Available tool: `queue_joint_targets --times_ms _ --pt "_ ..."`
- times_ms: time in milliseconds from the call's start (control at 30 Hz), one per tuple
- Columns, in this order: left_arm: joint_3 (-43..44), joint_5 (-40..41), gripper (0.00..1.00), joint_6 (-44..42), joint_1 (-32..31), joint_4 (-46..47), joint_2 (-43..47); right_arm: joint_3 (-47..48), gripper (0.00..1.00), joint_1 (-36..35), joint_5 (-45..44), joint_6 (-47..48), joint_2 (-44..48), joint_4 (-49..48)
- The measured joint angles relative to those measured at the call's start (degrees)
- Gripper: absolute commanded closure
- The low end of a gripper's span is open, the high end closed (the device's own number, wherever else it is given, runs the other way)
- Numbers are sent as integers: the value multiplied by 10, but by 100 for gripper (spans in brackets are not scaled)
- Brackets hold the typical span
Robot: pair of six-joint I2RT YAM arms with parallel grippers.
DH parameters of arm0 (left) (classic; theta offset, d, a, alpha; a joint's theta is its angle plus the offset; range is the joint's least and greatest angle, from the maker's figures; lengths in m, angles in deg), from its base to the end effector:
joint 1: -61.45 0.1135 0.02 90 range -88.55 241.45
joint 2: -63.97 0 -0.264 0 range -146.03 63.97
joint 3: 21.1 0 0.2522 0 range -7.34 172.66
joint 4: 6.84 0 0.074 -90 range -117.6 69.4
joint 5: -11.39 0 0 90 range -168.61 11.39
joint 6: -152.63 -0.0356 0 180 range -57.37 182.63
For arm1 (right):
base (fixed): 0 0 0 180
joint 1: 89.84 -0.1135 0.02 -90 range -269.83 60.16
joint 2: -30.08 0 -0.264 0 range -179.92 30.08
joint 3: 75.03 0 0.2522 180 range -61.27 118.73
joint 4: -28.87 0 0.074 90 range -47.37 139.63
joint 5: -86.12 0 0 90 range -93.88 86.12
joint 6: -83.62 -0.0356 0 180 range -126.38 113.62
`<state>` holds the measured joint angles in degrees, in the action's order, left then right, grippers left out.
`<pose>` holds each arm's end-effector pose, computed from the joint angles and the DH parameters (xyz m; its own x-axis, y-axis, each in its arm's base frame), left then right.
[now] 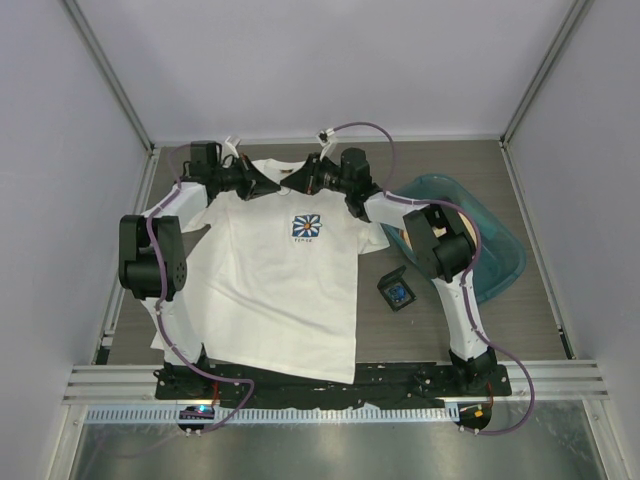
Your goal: Remove the brooch from the garment
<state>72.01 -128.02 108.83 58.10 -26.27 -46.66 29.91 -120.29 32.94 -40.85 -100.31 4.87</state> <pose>0.4288 -0.0522 0.2262 -0.8801 -0.4189 -0.2237 0.0125 0.4504 -0.8928 0.4386 0.2826 0.2036 -0.5399 0.2082 -0.8156 -0.7479 0.3259 0.5783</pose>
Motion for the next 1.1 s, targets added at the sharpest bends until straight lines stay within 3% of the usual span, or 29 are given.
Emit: queue_joint_targets --times_ms 133,433,567,1100 --pt "0 2 100 0 0 0 0 0 77 0 -2 -10 -2 -3" --pt "3 -6 100 0 0 -2 0 -3 76 3 1 -37 -5 -25" --pt "8 -13 100 -2 -1 -7 0 -5 86 6 13 -39 -5 -36" --pt "69 -16 100 -98 -9 -128 0 2 94 21 90 -61 -14 -69"
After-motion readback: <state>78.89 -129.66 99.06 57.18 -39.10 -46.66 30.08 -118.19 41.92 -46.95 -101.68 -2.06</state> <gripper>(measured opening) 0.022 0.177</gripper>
